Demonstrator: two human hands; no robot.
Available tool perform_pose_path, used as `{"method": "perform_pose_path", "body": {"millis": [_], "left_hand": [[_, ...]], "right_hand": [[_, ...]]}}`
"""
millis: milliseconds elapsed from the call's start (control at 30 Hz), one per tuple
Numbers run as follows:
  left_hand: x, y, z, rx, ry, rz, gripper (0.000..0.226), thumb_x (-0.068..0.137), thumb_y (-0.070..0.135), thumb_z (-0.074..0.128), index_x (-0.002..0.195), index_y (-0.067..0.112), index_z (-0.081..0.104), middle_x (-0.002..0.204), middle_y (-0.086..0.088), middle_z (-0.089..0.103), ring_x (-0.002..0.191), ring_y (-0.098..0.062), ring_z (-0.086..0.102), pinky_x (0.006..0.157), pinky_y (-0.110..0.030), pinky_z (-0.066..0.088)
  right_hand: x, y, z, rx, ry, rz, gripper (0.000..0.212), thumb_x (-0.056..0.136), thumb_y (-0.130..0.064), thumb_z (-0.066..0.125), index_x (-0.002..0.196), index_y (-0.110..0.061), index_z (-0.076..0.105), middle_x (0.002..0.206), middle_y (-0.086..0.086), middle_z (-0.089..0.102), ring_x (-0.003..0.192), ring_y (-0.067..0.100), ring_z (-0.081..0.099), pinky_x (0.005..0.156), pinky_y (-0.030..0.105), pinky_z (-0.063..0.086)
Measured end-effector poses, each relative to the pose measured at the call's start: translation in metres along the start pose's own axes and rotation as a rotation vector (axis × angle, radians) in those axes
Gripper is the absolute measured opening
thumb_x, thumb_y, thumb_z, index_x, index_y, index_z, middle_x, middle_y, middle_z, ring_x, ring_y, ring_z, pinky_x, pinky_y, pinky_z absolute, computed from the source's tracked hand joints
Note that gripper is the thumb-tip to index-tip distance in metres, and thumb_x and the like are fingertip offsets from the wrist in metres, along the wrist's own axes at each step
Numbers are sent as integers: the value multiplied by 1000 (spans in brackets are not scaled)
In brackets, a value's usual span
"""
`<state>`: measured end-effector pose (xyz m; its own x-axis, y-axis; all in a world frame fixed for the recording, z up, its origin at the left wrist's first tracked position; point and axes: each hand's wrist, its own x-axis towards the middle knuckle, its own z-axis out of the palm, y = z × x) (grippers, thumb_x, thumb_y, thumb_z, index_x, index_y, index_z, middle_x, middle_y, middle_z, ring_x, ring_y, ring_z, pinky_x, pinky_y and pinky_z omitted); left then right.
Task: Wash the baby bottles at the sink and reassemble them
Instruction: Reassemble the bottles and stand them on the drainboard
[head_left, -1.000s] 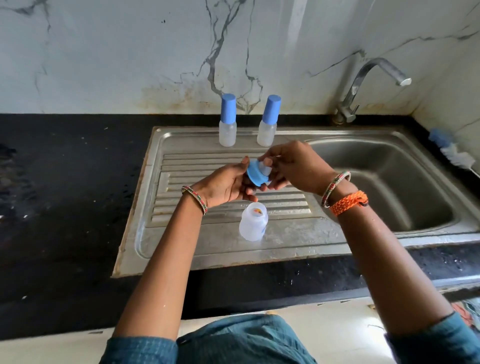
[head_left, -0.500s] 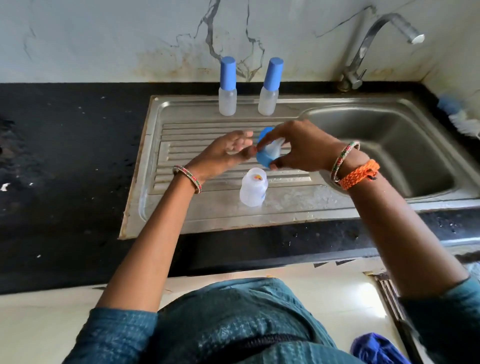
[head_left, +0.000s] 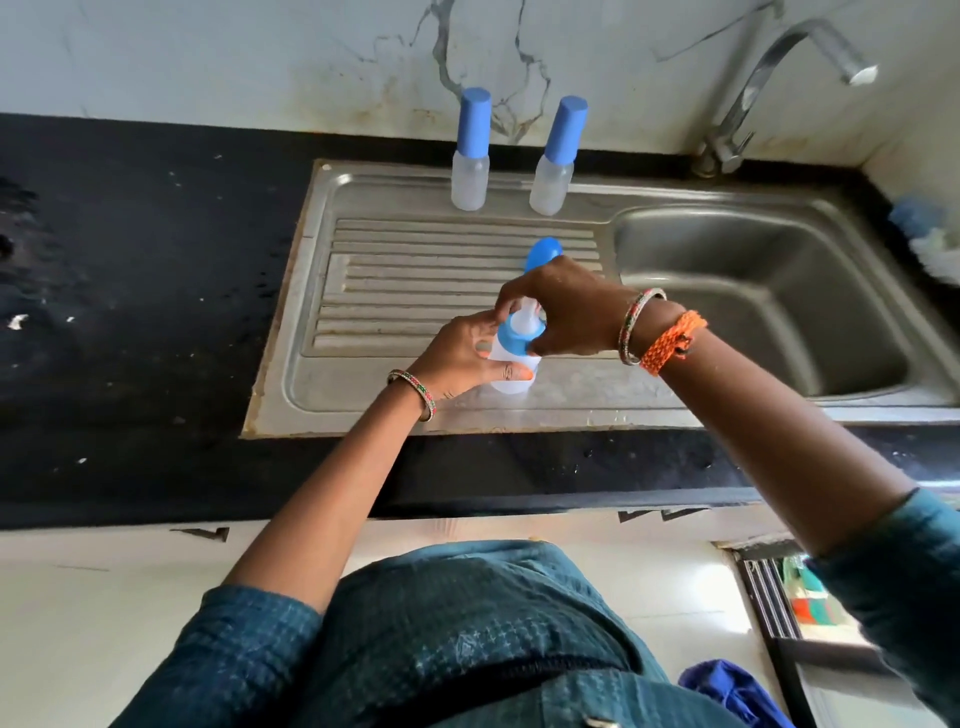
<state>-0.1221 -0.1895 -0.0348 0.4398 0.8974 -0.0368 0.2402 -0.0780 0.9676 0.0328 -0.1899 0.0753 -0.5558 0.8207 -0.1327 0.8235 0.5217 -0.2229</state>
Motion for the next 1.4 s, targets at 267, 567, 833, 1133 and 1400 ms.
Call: {"method": "perform_pose_path", "body": {"millis": [267, 567, 833, 1133, 1400], "left_hand": [[-1, -2, 2, 3, 19, 49, 46, 66, 19, 85, 103, 38, 64, 105, 14, 70, 107, -12, 62, 97, -43, 48], [0, -6, 3, -19, 17, 13, 55, 65, 19, 85, 114, 26, 63, 112, 10, 68, 110, -8, 61, 101, -41, 46], [0, -5, 4, -25, 38, 16, 56, 66, 15, 85, 117, 23, 62, 113, 11, 67, 111, -6, 60, 103, -43, 44], [1, -7, 6, -16, 66, 1, 60, 65, 17, 86, 119, 18, 62, 119, 5, 66, 114, -9, 58, 103, -44, 44], [1, -7, 7, 39, 84, 6, 60, 63, 25, 87, 119, 20, 64, 115, 8, 68, 109, -6, 60, 101, -34, 46]], "right_hand": [[11, -3, 7, -213, 13, 179, 56, 81, -54, 64, 109, -5, 59, 107, 13, 60, 95, 28, 59, 76, 37, 51], [-1, 3, 1, 49, -54, 128, 83, 82, -21, 73, 146, -20, 19, 115, 14, 59, 92, 24, 64, 79, 35, 54], [-6, 12, 1, 116, -59, 55, 94, 79, -18, 75, 151, -22, 16, 133, 9, 55, 120, 22, 52, 99, 34, 40], [-6, 16, 7, -7, -53, 88, 88, 77, -27, 77, 148, -22, 26, 134, 8, 53, 121, 25, 51, 102, 38, 41], [-7, 16, 14, 203, 155, 119, 45, 65, -18, 85, 108, -17, 72, 101, 0, 72, 85, 8, 61, 89, 24, 47]]}}
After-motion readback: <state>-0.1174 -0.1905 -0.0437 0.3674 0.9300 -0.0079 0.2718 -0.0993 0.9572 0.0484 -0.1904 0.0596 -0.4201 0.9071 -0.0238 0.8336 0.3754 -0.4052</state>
